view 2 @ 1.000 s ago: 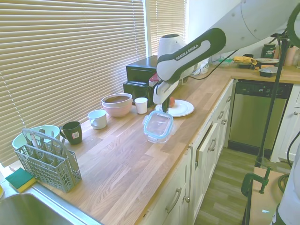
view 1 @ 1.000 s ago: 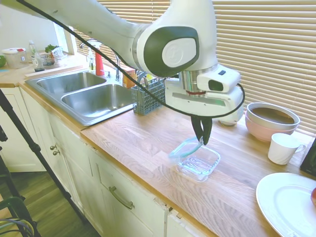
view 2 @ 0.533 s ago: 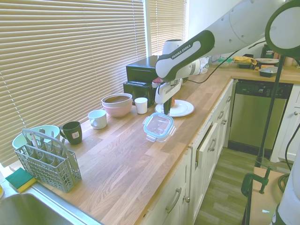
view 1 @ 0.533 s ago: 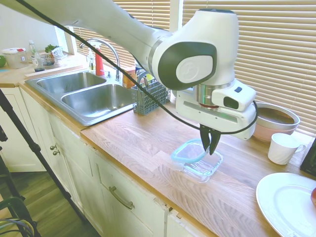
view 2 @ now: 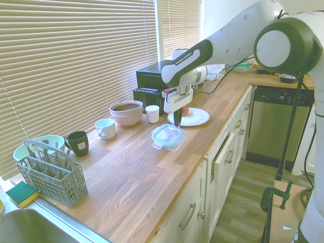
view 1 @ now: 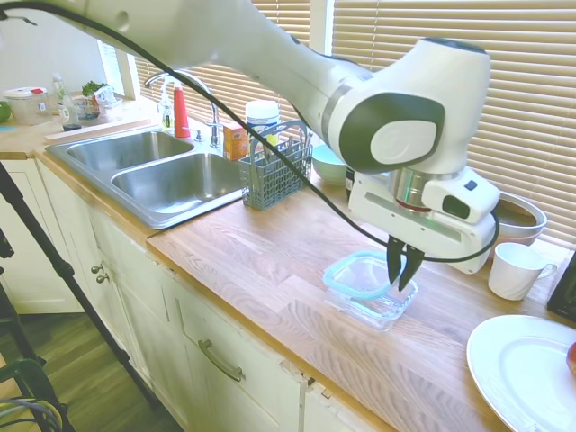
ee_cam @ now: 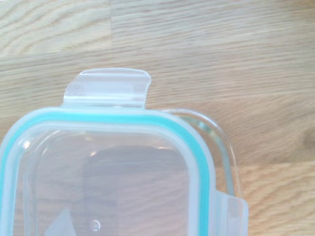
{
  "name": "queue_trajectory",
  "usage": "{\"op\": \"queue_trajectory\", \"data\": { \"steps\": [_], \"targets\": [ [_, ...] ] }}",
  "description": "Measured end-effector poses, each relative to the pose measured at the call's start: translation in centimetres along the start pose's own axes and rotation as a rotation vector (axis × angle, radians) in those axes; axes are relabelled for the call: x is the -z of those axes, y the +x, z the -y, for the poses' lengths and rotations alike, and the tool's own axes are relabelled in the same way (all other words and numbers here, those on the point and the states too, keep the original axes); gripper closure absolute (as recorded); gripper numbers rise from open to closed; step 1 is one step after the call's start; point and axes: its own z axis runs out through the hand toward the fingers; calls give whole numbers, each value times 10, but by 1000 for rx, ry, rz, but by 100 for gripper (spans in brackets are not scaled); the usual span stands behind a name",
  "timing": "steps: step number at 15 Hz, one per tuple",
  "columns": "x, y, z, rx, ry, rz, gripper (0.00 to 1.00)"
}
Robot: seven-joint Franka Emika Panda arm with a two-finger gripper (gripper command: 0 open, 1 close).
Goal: Cover the lid of the food container
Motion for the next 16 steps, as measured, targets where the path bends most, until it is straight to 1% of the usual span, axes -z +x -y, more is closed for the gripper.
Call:
{"op": "queue_trajectory", "data": {
  "steps": [3,7,12,16],
  "targets": [
    [-18,17,2,-16,5,36,100],
    [-19,35,1,-23,23,52,100],
    [-13,37,5,-9,27,44,100],
    [3,37,5,-1,35,22,100]
  ]
}}
